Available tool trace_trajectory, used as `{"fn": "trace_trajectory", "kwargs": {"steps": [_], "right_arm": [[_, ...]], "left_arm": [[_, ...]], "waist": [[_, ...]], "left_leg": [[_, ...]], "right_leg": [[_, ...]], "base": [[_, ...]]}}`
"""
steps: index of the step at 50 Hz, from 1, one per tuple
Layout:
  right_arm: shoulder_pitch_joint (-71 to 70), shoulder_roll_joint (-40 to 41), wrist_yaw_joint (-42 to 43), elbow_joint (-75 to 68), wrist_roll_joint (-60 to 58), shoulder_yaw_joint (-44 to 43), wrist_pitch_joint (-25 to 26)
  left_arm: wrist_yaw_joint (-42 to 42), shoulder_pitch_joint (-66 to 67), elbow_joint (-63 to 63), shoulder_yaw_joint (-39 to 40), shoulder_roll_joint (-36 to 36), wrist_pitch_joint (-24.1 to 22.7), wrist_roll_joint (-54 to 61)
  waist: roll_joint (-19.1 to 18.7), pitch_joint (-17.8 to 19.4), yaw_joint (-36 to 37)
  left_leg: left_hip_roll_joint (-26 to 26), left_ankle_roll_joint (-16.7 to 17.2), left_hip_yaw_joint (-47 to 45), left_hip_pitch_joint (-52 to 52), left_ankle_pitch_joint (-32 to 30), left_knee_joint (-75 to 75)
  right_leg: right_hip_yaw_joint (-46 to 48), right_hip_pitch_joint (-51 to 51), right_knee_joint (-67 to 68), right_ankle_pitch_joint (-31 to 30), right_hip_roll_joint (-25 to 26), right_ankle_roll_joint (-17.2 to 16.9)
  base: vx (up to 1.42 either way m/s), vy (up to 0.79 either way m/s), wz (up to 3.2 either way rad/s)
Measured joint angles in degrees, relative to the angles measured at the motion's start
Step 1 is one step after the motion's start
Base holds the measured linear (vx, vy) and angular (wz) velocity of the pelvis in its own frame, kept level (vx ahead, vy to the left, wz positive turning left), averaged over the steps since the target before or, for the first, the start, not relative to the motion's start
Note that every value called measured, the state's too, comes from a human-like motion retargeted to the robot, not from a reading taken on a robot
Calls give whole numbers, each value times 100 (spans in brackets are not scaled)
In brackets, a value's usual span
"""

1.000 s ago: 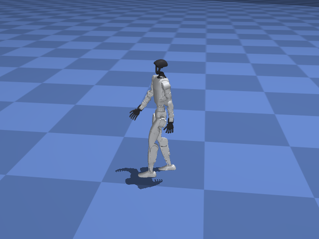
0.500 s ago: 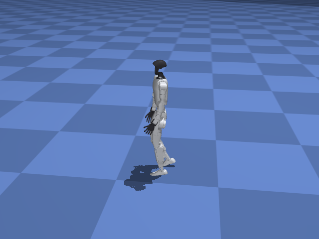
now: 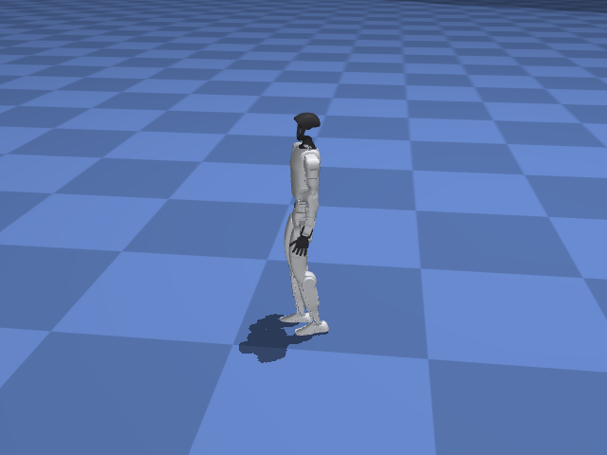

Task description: Walk run

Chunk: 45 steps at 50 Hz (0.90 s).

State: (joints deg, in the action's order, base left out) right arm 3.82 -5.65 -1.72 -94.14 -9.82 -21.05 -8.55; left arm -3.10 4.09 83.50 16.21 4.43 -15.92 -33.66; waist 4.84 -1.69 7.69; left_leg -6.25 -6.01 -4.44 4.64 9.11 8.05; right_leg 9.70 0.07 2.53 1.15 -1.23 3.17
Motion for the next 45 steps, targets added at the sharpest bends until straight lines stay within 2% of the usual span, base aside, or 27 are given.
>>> {"fn": "trace_trajectory", "kwargs": {"steps": [11, 19, 24, 28, 31, 33, 35, 37, 41, 43, 45], "right_arm": [[-33, 24, -19, 253, 75, 92, -66], [-10, -34, -7, 311, 16, 126, -75], [-69, -68, -15, 345, 56, 139, -83], [-134, -83, 3, 397, 1, 236, -96], [-99, -38, 21, 434, -40, 266, -130], [-77, 0, 25, 441, -38, 272, -148], [-80, 34, 16, 438, -17, 289, -159], [-95, 32, -3, 420, 14, 322, -155], [-145, -37, -35, 407, -23, 294, -99], [-196, -105, -40, 443, -16, 247, -83], [-227, -188, -45, 490, -1, 221, -71]], "left_arm": [[117, 314, 284, 360, 57, 512, -374], [-44, 186, 141, 320, 36, 298, -208], [-209, 15, -10, 176, 2, 334, -256], [-253, -17, -124, 52, 19, 287, -326], [-235, 29, -148, 27, 38, 287, -380], [-242, 49, -164, 46, 56, 285, -401], [-253, 33, -176, 87, 79, 277, -395], [-233, 12, -200, 90, 96, 275, -371], [-116, -14, -216, 40, 83, 272, -311], [-47, -24, -188, 24, 51, 235, -293], [18, 8, -135, 34, 35, 221, -307]], "waist": [[14, 11, 136], [-2, -4, 420], [-44, -8, 591], [-147, 37, 554], [-179, 47, 450], [-164, 71, 401], [-185, 72, 479], [-144, 110, 558], [-51, 218, 683], [-30, 278, 604], [-27, 288, 459]], "left_leg": [[-111, -61, 464, -273, 139, 355], [-272, -131, 963, -593, 53, 445], [-304, -70, 1340, -873, -127, 426], [-317, 38, 1840, -969, -294, 355], [-321, 172, 2131, -1039, -408, 346], [-384, 267, 2374, -1112, -480, 367], [-370, 388, 2575, -1220, -559, 361], [-460, 476, 2783, -1305, -677, 301], [-635, 524, 3068, -1460, -939, 142], [-559, 456, 2474, -1624, -896, 160], [-241, 294, 1061, -1772, -663, 229]], "right_leg": [[287, 133, -24, 156, -44, 25], [608, 22, 325, 351, -215, -80], [687, -443, 1206, 481, -419, -267], [-317, -735, 1701, 654, -128, -262], [-1683, -646, 1500, 876, 380, -326], [-2217, -581, 1289, 808, 541, -334], [-2009, -603, 1268, 905, 550, -99], [-1227, -686, 1150, 850, 316, 128], [-689, -693, 920, 846, 99, 166], [-225, -666, 774, 847, -55, 210], [64, -637, 636, 847, -141, 234]], "base": [[3, 5, 40], [-3, 11, 56], [-11, 9, 69], [-13, 2, 106], [-8, -4, 147], [-6, -8, 161], [-10, -7, 140], [-16, -7, 145], [-23, -3, 179], [-24, 3, 218], [-18, 8, 225]]}}
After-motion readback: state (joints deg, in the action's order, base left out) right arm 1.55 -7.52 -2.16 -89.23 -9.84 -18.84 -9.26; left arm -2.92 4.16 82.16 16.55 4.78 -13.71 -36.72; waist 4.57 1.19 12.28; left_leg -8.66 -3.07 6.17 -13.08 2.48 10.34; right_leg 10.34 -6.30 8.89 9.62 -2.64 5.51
